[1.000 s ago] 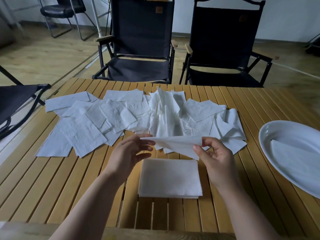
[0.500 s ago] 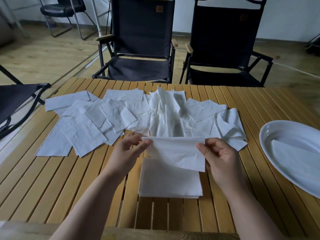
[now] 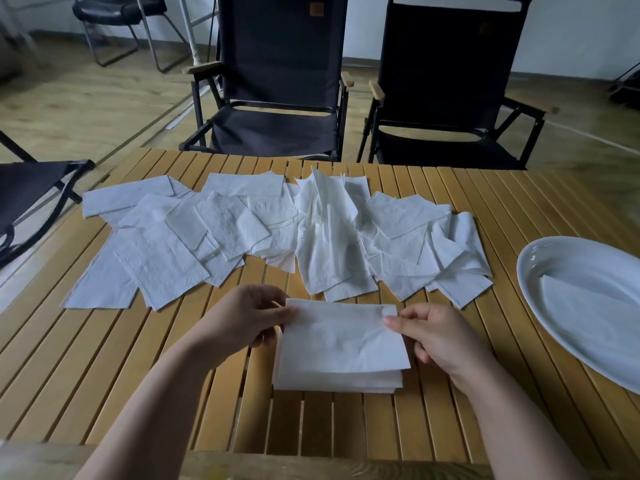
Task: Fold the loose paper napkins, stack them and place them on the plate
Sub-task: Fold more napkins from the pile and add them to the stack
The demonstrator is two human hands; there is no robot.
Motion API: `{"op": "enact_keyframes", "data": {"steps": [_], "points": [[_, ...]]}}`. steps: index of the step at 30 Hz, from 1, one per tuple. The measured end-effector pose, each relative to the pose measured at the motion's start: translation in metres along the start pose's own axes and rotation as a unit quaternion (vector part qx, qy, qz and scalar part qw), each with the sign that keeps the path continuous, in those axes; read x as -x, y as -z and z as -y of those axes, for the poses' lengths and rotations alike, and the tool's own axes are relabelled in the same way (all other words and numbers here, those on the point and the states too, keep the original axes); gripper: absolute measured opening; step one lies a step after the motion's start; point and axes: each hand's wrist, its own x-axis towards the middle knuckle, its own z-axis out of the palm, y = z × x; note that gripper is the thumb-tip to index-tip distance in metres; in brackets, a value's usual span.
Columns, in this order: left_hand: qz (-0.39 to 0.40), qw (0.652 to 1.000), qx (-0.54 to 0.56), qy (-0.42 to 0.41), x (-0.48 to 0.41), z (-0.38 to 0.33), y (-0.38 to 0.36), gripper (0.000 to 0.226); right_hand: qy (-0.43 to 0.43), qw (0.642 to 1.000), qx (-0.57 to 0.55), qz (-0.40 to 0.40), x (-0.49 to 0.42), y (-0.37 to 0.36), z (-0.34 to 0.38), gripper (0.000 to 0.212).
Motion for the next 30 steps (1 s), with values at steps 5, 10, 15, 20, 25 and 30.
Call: {"op": "enact_keyframes", "data": {"steps": [5,10,15,20,25,30], "points": [[-0.008,0.999,-0.049,0.018,0.0,0.005,-0.002,0.01,-0.008,0.999,0.039,0.008,-0.001,-0.001,-0.002,0.02],[-0.013,0.995,-0.098,0.021,-0.003,0.009,-0.003,0.009,-0.008,0.997,0.072,0.014,-0.002,-0.004,-0.002,0.021],[-0.026,0.99,-0.134,0.02,-0.006,0.012,-0.004,0.007,-0.014,0.996,0.079,0.026,0.0,-0.005,0.001,0.019],[-0.03,0.986,-0.161,0.017,-0.008,0.012,-0.006,0.006,-0.019,0.995,0.095,0.018,-0.001,-0.007,-0.002,0.02],[-0.101,0.967,-0.236,-0.002,-0.012,0.009,-0.007,0.02,0.072,0.979,0.135,-0.134,-0.003,-0.014,0.001,0.014],[-0.178,0.933,-0.291,-0.111,-0.025,0.009,-0.02,0.016,0.205,0.953,0.184,-0.123,-0.016,-0.033,-0.003,0.02]]}}
